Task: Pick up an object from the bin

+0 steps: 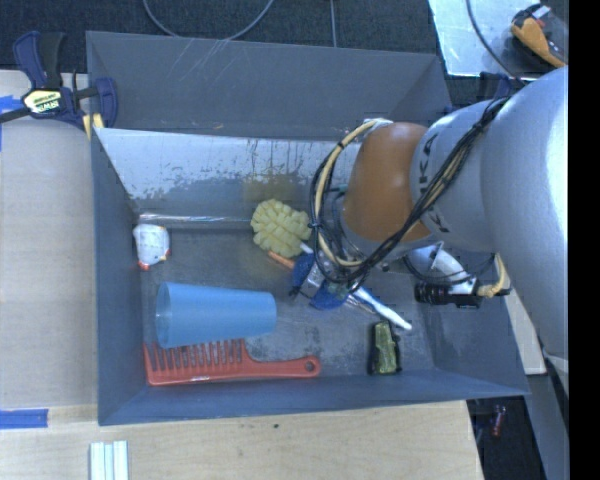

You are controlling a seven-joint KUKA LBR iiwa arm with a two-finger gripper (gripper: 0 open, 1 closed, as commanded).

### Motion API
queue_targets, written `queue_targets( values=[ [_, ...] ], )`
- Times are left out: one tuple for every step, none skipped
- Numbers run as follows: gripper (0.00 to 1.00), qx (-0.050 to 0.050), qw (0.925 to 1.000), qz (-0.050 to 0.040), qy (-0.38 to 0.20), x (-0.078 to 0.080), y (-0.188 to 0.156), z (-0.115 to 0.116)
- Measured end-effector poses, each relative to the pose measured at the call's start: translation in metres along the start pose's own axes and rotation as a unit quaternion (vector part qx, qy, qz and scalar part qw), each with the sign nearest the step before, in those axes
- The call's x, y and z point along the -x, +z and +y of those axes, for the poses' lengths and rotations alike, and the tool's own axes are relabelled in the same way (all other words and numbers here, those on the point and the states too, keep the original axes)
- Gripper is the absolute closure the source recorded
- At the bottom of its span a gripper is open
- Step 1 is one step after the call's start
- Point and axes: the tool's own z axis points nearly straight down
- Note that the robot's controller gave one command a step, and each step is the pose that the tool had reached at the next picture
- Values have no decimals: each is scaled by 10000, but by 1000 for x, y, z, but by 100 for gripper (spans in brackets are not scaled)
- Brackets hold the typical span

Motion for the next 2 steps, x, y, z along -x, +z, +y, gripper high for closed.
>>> queue_targets(
  values=[
    [100,-1,10000,-1,-3,0,0,0],
    [100,-7,10000,6,-5,-1,-5,-1]
  ],
)
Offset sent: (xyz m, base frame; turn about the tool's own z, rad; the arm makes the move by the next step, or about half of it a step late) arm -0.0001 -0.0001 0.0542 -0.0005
